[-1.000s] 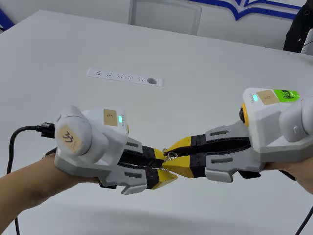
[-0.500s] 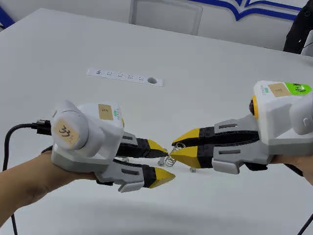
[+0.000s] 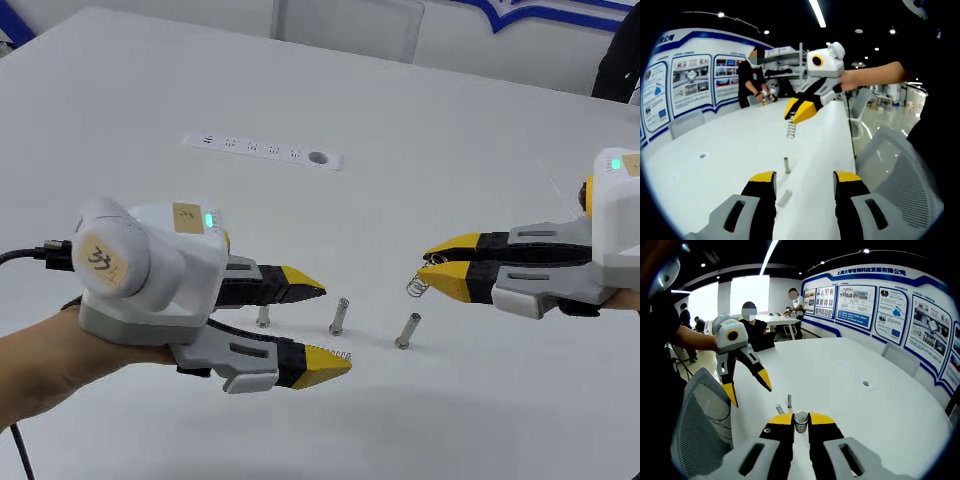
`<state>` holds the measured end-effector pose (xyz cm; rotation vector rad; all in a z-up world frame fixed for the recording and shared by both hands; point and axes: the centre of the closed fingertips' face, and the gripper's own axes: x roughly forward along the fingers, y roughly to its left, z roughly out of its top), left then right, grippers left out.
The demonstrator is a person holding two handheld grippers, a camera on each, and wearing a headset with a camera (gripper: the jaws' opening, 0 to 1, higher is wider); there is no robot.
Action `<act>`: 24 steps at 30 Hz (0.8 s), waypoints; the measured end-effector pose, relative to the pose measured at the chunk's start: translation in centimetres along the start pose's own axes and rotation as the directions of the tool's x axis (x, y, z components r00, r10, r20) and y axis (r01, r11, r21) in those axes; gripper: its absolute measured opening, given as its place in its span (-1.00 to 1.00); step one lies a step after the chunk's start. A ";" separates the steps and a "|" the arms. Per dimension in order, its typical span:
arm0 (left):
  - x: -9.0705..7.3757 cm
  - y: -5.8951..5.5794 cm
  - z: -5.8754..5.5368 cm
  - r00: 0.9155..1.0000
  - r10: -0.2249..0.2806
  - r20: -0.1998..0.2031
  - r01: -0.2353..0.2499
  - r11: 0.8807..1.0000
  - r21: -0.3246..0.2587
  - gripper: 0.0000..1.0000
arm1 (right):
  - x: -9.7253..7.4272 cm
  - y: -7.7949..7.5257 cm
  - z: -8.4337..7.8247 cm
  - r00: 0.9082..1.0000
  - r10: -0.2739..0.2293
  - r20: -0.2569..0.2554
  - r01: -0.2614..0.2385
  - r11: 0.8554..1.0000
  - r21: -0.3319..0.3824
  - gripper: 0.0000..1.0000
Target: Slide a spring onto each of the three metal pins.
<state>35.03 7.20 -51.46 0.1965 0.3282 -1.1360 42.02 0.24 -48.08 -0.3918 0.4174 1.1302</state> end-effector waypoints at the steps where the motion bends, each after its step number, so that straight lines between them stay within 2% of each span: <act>1: -0.1 0.1 -0.4 1.000 0.006 -0.015 -0.006 1.000 0.001 -0.03 | 0.0 -0.7 -0.4 1.000 -0.022 -0.002 0.022 0.999 0.027 -0.78; 3: -0.4 0.3 -0.7 1.000 0.013 -0.022 -0.013 1.000 0.000 0.02 | 0.0 -1.4 -0.9 0.999 -0.038 0.000 0.038 0.998 0.042 -0.78; 7: -1.2 0.7 -0.3 1.000 0.026 0.006 -0.026 0.999 -0.036 0.10 | 0.2 -2.7 -1.9 0.997 -0.072 -0.013 0.072 0.995 0.068 -0.78; 11: -1.9 1.6 -0.7 0.998 0.067 0.001 -0.067 0.997 -0.048 0.24 | 1.1 -3.4 -3.2 0.995 -0.090 -0.041 0.093 0.992 0.088 -0.78; 15: -2.6 2.3 -1.3 0.995 0.097 -0.010 -0.098 0.993 -0.062 0.32 | 1.9 -3.5 -4.1 0.995 -0.092 -0.044 0.097 0.986 0.135 -0.78; 19: -3.4 2.9 -1.8 0.992 0.128 -0.019 -0.129 0.988 -0.086 0.39 | 2.7 -3.4 -5.6 0.993 -0.093 -0.079 0.104 0.984 0.146 -0.78; 24: -4.3 3.5 -1.7 0.987 0.160 -0.003 -0.159 0.979 -0.130 0.47 | 3.3 -3.5 -6.4 0.991 -0.098 -0.087 0.113 0.976 0.188 -0.78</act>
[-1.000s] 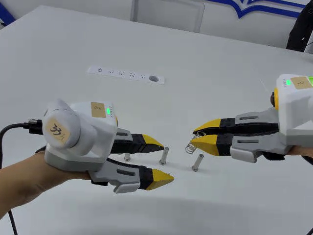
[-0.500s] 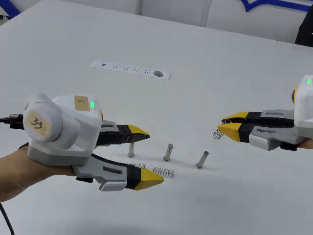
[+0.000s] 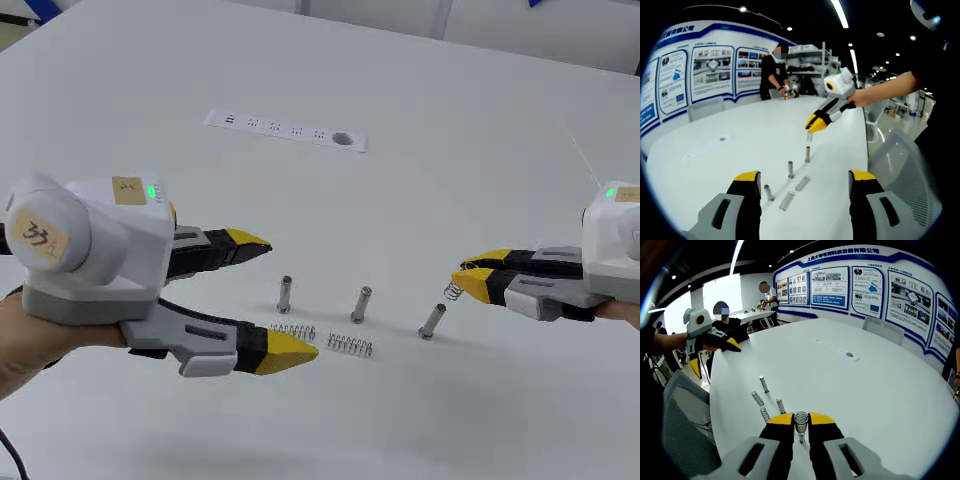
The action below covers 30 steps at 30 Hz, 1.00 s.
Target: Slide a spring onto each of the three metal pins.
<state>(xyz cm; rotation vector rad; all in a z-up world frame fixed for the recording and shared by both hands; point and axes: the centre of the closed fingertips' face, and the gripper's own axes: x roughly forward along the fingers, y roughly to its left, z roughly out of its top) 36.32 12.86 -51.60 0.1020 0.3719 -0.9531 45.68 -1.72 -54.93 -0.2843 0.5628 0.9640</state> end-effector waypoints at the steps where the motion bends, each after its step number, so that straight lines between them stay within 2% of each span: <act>1: -0.1 0.2 0.0 1.000 0.006 0.003 -0.006 1.000 -0.004 0.49 | 0.1 0.0 -0.1 1.000 0.001 -0.003 -0.001 1.000 -0.001 -0.78; 5: -0.5 1.0 0.1 0.999 0.033 0.010 -0.033 0.999 -0.022 0.58 | 0.6 -0.3 -0.5 1.000 -0.003 -0.017 0.004 1.000 0.009 -0.78; 10: -0.7 1.2 0.3 0.999 0.045 0.028 -0.043 0.998 -0.045 0.67 | 1.0 -0.5 -0.9 0.999 -0.017 -0.033 0.018 0.999 0.032 -0.78; 17: -0.8 1.2 -0.1 0.999 0.046 0.012 -0.045 0.998 -0.053 0.75 | 1.2 -0.4 -1.6 0.998 -0.014 -0.060 0.016 0.999 0.033 -0.78; 19: -0.8 1.2 -0.1 0.999 0.047 0.012 -0.046 0.997 -0.056 0.76 | 1.3 -0.3 -1.6 0.998 -0.010 -0.055 0.013 0.999 0.053 -0.78; 22: -0.8 1.2 -0.2 0.999 0.052 0.011 -0.052 0.997 -0.060 0.76 | 1.5 -0.2 -2.4 0.996 -0.013 -0.089 0.014 1.000 0.018 -0.78; 25: -1.0 1.3 0.0 0.998 0.055 0.027 -0.053 0.996 -0.076 0.76 | 1.6 0.1 -2.6 0.996 -0.006 -0.088 0.007 1.000 0.014 -0.78; 30: -1.4 1.5 -0.4 0.998 0.066 0.013 -0.065 0.995 -0.078 0.74 | 2.1 -0.3 -3.0 0.996 -0.029 -0.090 0.029 1.000 -0.001 -0.78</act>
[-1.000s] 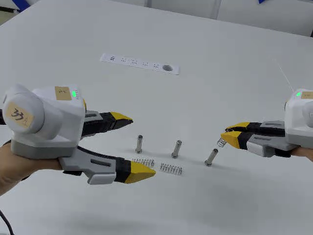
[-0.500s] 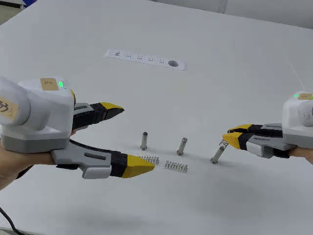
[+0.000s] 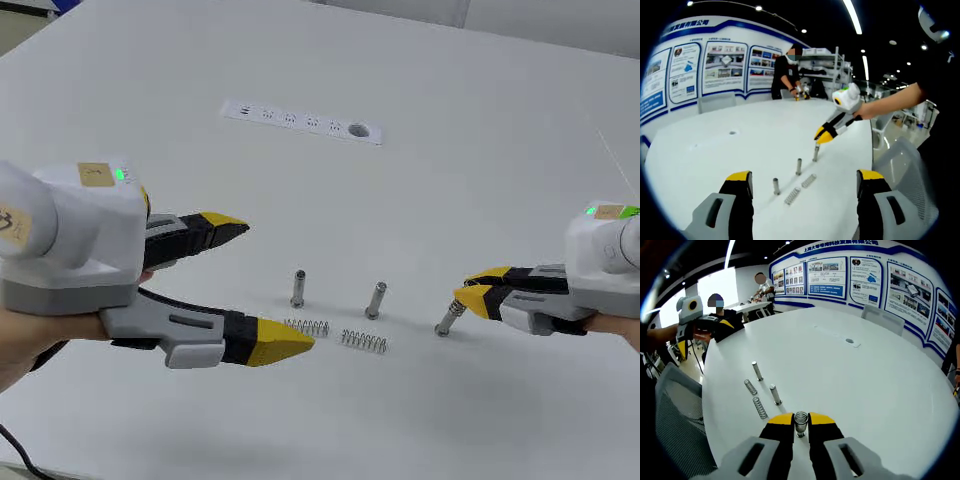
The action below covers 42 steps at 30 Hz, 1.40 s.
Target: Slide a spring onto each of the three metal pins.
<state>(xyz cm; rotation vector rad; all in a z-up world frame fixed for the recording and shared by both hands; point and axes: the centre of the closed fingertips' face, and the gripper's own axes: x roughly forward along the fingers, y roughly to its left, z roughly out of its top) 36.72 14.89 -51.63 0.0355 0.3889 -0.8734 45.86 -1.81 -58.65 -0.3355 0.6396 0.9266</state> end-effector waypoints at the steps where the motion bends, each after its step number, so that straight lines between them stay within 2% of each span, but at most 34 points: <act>1: -0.1 0.0 -0.1 1.000 0.002 -0.002 -0.002 1.000 -0.001 0.74 | 0.1 0.0 -0.1 1.000 -0.003 -0.004 0.003 1.000 0.003 -0.78; 7: -0.4 0.1 -0.6 1.000 0.010 -0.016 -0.010 1.000 -0.008 0.74 | 0.9 -0.1 -0.8 1.000 -0.012 -0.011 0.013 1.000 0.021 -0.78; 15: -0.4 0.2 -0.9 1.000 0.014 -0.020 -0.014 1.000 -0.021 0.73 | 1.7 -0.2 -1.8 1.000 -0.017 -0.022 0.018 0.999 0.032 -0.78; 25: -0.3 0.2 -0.4 1.000 0.011 -0.013 -0.011 1.000 -0.027 0.69 | 2.5 -0.8 -2.9 0.999 -0.028 -0.043 0.029 0.999 0.022 -0.77; 33: -0.6 0.1 -0.8 0.999 0.012 -0.031 -0.012 1.000 -0.022 0.69 | 2.7 -0.5 -3.0 0.999 -0.022 -0.050 0.023 1.000 0.021 -0.77; 38: -0.8 0.2 -0.5 1.000 0.016 -0.013 -0.016 0.999 -0.031 0.69 | 2.8 -0.5 -3.1 0.998 -0.022 -0.055 0.023 0.999 0.023 -0.70; 42: -0.7 0.2 -0.4 1.000 0.015 -0.018 -0.016 1.000 -0.024 0.68 | 2.4 -0.6 -2.8 0.998 -0.026 -0.051 0.027 0.999 0.026 -0.69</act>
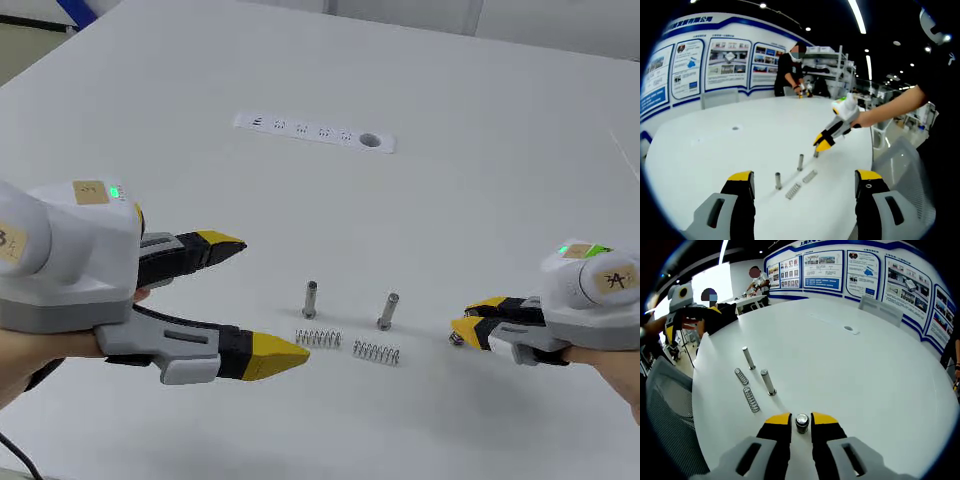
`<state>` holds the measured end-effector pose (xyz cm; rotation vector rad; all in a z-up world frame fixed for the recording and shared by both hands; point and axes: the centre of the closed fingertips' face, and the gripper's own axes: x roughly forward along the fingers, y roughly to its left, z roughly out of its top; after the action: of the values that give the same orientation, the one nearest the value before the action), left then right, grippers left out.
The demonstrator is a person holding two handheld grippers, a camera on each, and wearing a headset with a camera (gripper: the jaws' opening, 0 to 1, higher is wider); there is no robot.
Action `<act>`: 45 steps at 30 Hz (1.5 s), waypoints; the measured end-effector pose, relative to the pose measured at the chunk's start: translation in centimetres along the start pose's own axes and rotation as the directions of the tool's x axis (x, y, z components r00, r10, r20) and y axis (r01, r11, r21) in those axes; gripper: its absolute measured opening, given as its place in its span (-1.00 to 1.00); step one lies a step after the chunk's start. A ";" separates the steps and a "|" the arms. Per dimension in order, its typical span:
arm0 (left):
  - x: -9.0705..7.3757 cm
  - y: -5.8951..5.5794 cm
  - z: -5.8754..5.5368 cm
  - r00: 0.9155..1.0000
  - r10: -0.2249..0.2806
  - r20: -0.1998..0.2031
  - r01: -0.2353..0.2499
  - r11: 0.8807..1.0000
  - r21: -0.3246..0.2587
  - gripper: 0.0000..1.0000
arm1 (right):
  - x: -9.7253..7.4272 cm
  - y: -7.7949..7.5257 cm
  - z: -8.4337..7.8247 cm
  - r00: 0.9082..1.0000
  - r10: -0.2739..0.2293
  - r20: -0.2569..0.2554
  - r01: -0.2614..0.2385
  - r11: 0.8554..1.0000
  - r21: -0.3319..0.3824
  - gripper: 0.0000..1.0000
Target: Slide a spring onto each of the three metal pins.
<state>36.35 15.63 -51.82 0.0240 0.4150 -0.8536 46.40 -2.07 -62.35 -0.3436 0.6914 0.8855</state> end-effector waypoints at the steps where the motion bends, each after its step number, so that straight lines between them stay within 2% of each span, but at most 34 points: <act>1: 0.0 0.0 0.0 1.000 -0.001 0.001 0.001 1.000 0.000 0.68 | -0.1 0.0 0.1 1.000 -0.001 0.003 0.001 1.000 0.002 -0.68; 9: 0.2 -0.6 0.0 1.000 -0.019 0.003 0.019 1.000 0.003 0.68 | -2.2 -0.8 2.3 0.997 -0.039 0.061 0.038 0.999 0.008 -0.65; 13: 0.2 -0.6 0.1 1.000 -0.015 0.008 0.015 1.000 0.010 0.66 | -2.8 0.1 3.5 0.996 -0.023 0.081 0.024 1.000 -0.016 -0.63; 17: 0.1 -0.7 0.4 1.000 -0.016 0.018 0.016 1.000 0.013 0.66 | -2.8 2.1 4.2 0.995 0.022 0.093 -0.017 0.999 -0.052 -0.62; 19: 0.1 -0.7 0.5 1.000 -0.016 0.018 0.016 1.000 0.016 0.66 | -2.6 3.4 4.2 0.995 0.061 0.084 -0.054 0.996 -0.074 -0.61; 23: -0.2 -0.6 0.4 1.000 -0.014 0.021 0.014 1.000 0.017 0.66 | -1.9 5.8 3.7 0.990 0.133 0.041 -0.125 0.980 -0.156 -0.60; 29: -0.3 -0.5 0.4 1.000 -0.007 0.022 0.007 1.000 0.010 0.64 | -0.1 8.7 1.6 0.978 0.198 -0.061 -0.207 0.944 -0.255 -0.59; 30: -0.3 -0.6 0.5 1.000 -0.008 0.027 0.007 1.000 0.009 0.65 | 0.4 9.0 1.4 0.977 0.202 -0.066 -0.213 0.945 -0.248 -0.59; 33: -0.3 -0.6 0.7 0.999 -0.012 0.036 0.012 1.000 0.001 0.64 | 1.0 9.6 1.4 0.973 0.220 -0.075 -0.232 0.943 -0.238 -0.57; 37: -0.3 -0.4 0.4 1.000 -0.007 0.028 0.007 1.000 -0.001 0.64 | 1.7 9.9 0.9 0.968 0.232 -0.096 -0.249 0.939 -0.237 -0.57; 42: -0.5 -0.3 -0.2 1.000 -0.007 0.016 0.007 1.000 -0.008 0.64 | 3.0 9.8 -0.1 0.968 0.209 -0.138 -0.239 0.934 -0.264 -0.57; 45: -0.7 0.0 -0.7 1.000 -0.001 0.001 0.001 1.000 -0.011 0.63 | 3.6 9.3 -0.4 0.969 0.193 -0.151 -0.228 0.937 -0.264 -0.57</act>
<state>35.68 16.22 -52.23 0.0132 0.4188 -0.8525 40.37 5.42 -65.08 -0.5891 0.7270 1.1792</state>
